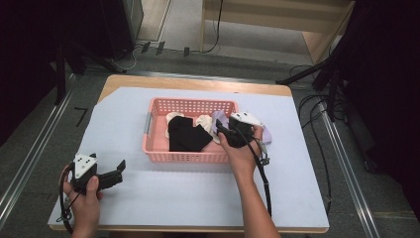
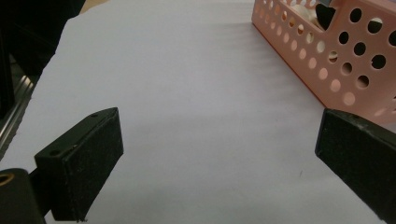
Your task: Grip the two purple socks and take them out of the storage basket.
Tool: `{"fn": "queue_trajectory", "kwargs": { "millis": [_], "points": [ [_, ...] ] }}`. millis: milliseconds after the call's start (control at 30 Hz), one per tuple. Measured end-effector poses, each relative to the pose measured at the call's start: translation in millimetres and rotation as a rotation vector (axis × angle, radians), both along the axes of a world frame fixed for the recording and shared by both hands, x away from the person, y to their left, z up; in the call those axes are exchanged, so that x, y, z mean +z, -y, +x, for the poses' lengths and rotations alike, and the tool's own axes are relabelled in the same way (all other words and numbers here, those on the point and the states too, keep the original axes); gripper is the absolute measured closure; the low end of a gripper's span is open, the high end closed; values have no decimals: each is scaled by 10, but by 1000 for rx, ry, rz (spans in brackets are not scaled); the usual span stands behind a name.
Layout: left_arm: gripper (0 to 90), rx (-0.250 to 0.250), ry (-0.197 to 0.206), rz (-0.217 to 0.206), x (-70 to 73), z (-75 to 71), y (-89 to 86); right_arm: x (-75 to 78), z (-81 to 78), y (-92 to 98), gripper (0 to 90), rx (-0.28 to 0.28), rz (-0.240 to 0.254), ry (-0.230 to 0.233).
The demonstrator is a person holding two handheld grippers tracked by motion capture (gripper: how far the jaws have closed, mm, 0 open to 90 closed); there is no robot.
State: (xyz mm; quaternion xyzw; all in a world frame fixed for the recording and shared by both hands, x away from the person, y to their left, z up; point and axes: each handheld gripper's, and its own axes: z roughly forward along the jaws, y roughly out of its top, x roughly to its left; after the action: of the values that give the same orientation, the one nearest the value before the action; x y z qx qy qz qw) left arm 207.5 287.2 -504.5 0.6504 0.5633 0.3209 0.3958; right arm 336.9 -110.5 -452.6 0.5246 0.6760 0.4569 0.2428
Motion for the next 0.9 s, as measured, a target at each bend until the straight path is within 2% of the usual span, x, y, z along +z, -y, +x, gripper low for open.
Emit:
{"fn": "queue_trajectory", "kwargs": {
  "millis": [100, 167, 200, 300, 333, 367, 533, 600, 667, 700, 733, 900],
  "points": [
    [17, 1, -1, 0, 0, 1, -1, -52, 55, -76, 513, 0, -17, -30],
    [17, 0, -2, 0, 0, 1, -1, -89, 102, -130, 528, -2, -38, -86],
    [17, 0, -2, 0, 0, 1, -1, -89, 102, -130, 528, -2, -38, -86],
    [17, 1, 0, -1, -1, 2, 1, -81, 135, -158, 528, -9, -51, -120],
    [17, 0, 0, 0, 0, 2, 1, -77, 161, -175, 521, -15, -68, -149],
    [17, 0, 0, 0, 0, 2, 1, -77, 161, -175, 521, -15, -68, -149],
    [17, 0, -1, 1, 1, 1, 2, -71, 210, -238, 494, -16, -140, -199],
    [17, 1, 0, 1, 0, 2, 2, -67, 250, -271, 485, -17, -171, -236],
    [17, 1, -2, 1, 1, 1, 1, -65, 264, -285, 483, -17, -175, -250],
    [17, 1, -1, 0, 0, 2, 1, -63, 296, -309, 482, -14, -191, -280],
    [17, 2, -1, -1, 0, 3, 1, -63, 296, -309, 480, -14, -191, -280],
    [17, 3, -2, -1, 0, 5, -1, -65, 389, -368, 471, 3, -248, -362]
  ]
}}
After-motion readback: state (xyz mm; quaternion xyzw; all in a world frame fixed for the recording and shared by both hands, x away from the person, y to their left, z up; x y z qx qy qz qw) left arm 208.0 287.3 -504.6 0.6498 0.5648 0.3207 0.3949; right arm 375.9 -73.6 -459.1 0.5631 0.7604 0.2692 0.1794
